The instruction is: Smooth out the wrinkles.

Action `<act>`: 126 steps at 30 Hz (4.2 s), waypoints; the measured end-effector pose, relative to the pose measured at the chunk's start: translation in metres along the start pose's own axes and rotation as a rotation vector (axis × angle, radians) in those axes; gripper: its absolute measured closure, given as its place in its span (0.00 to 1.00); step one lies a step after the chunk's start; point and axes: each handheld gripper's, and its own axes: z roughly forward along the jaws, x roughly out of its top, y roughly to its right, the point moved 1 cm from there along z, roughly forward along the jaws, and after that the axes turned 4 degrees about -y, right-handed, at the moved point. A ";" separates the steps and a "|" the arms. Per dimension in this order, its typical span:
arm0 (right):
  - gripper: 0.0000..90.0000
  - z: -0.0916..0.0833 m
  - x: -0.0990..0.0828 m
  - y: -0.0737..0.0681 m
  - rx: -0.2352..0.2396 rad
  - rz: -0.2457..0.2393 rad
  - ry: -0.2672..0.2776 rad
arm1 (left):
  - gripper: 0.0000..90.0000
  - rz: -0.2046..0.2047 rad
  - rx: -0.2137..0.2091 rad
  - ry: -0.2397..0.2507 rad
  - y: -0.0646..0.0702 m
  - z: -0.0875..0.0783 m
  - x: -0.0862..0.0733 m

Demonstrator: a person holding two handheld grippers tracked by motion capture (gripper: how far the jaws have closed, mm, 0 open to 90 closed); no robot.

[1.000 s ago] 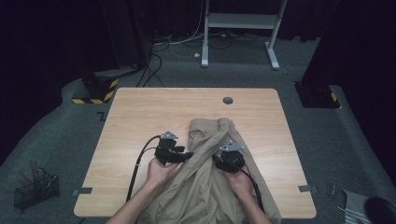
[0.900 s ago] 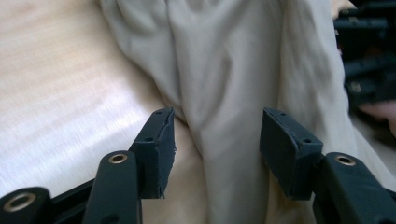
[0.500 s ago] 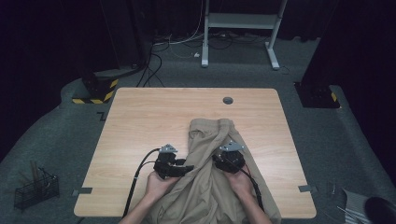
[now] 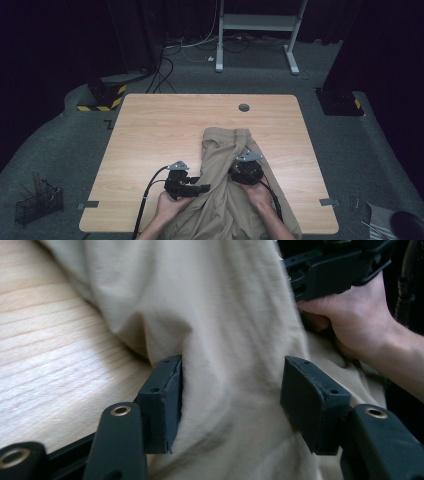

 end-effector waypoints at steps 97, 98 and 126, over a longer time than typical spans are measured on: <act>0.48 -0.018 -0.023 -0.010 0.038 -0.014 0.005 | 0.95 0.154 0.089 -0.036 0.013 0.014 0.086; 0.48 -0.017 -0.023 -0.011 0.040 -0.013 0.006 | 0.95 0.156 0.094 -0.056 0.016 0.024 0.084; 0.48 0.033 0.031 -0.027 0.075 -0.054 0.019 | 0.96 -0.020 0.376 -0.111 -0.088 0.022 0.074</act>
